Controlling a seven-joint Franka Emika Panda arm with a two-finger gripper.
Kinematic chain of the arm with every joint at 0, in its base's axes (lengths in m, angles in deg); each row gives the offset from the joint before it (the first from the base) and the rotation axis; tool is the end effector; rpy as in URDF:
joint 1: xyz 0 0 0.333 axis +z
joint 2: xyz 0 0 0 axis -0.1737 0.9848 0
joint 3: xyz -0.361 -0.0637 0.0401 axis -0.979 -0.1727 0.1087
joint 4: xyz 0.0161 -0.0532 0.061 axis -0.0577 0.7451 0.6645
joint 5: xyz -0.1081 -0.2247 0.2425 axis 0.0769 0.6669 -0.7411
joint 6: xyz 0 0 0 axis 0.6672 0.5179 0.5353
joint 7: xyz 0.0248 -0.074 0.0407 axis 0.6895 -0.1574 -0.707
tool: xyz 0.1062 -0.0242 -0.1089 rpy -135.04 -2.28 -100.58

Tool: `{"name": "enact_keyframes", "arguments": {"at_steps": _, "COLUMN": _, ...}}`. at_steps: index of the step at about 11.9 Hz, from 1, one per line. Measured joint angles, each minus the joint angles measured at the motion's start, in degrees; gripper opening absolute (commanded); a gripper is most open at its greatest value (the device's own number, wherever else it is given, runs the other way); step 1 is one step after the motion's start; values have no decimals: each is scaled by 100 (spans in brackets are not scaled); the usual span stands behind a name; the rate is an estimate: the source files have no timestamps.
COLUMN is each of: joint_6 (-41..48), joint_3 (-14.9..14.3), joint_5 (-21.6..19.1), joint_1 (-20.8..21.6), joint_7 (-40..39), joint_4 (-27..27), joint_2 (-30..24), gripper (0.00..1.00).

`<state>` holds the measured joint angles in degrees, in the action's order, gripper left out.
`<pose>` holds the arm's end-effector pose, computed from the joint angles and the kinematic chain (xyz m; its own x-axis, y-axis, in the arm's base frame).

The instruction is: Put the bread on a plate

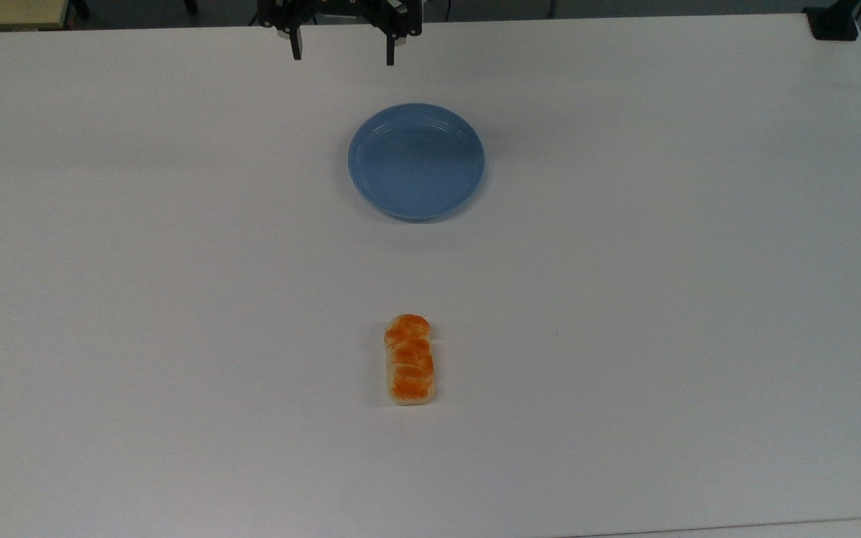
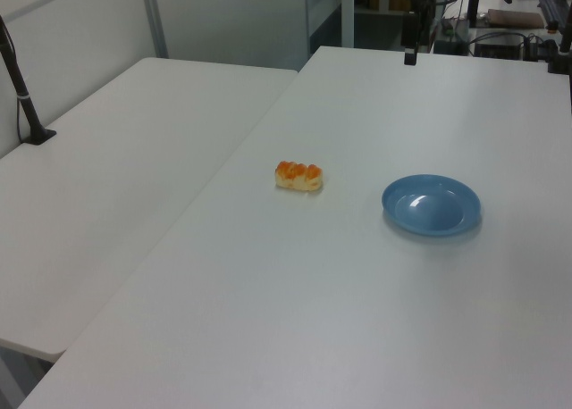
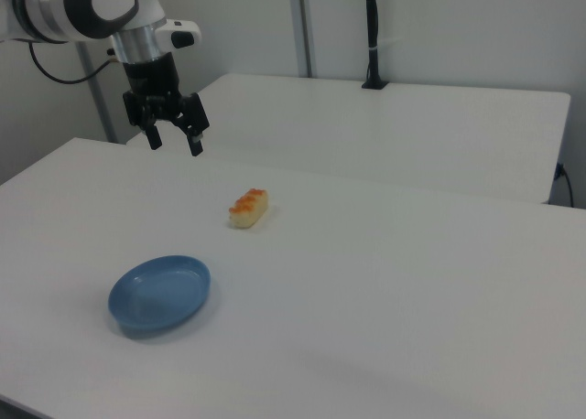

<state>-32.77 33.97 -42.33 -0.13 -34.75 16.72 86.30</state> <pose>0.5318 0.0116 0.6074 0.9997 -0.0117 0.0218 -0.0130 -0.9983 0.0572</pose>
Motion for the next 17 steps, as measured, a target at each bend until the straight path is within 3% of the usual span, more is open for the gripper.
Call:
{"name": "enact_keyframes", "arguments": {"at_steps": 12, "joint_6": 1, "joint_3": -10, "joint_5": 18, "joint_1": -48, "joint_7": -5, "joint_4": 1, "joint_2": 20, "gripper": 100}}
{"name": "enact_keyframes", "arguments": {"at_steps": 17, "joint_6": -171, "joint_3": -10, "joint_5": 18, "joint_1": -49, "joint_7": -16, "joint_4": -123, "joint_2": 266, "gripper": 100}}
